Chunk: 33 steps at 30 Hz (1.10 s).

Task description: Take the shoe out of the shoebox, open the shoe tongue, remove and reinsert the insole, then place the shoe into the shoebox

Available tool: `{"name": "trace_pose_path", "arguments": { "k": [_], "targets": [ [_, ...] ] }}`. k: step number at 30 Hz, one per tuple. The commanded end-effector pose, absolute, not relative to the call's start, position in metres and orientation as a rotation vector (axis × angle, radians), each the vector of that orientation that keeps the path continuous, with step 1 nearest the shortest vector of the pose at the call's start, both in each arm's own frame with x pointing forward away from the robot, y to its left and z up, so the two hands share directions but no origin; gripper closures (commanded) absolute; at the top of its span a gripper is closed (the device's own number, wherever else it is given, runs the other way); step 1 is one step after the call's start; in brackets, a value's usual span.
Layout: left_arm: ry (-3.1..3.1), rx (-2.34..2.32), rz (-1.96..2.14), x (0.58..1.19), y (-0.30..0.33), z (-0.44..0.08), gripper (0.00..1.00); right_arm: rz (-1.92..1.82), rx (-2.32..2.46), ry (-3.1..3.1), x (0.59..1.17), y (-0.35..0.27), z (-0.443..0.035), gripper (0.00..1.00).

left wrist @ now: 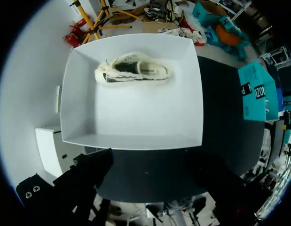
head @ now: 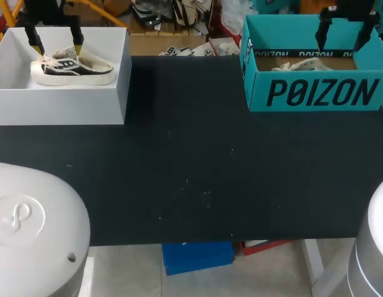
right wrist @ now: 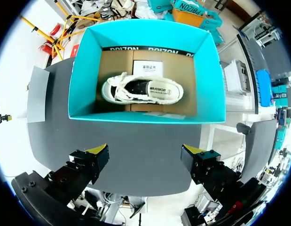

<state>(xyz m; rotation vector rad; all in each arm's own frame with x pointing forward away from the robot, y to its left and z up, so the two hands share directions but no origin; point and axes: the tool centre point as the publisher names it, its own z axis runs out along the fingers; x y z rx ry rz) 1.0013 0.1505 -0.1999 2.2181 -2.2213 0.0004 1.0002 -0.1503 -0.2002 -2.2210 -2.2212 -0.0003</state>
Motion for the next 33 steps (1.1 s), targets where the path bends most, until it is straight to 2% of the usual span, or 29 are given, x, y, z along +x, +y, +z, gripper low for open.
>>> {"name": "trace_pose_path", "arguments": {
  "k": [1, 12, 24, 25, 33],
  "targets": [
    [-2.362, 2.090, 0.008, 0.998, 0.151, -0.201, 0.00, 0.000, -2.221, -2.221, 1.000, -0.150, -0.200, 0.00],
    [-3.174, 0.821, 0.049, 1.041, 0.185, -0.204, 0.00, 0.000, -2.221, -2.221, 1.000, -0.150, -0.200, 0.00],
    [-3.253, 0.798, -0.013, 1.041, 0.188, -0.211, 0.00, 0.000, -2.221, -2.221, 1.000, -0.150, -0.200, 0.00],
    [-3.237, 0.592, 0.065, 1.038, 0.187, -0.215, 0.00, 0.000, -2.221, -2.221, 1.000, -0.150, -0.200, 0.00],
    [-3.282, 0.310, 0.224, 1.088, 0.220, -0.234, 0.00, 0.000, -2.221, -2.221, 1.000, -0.150, -0.200, 0.00]
  ]
}}
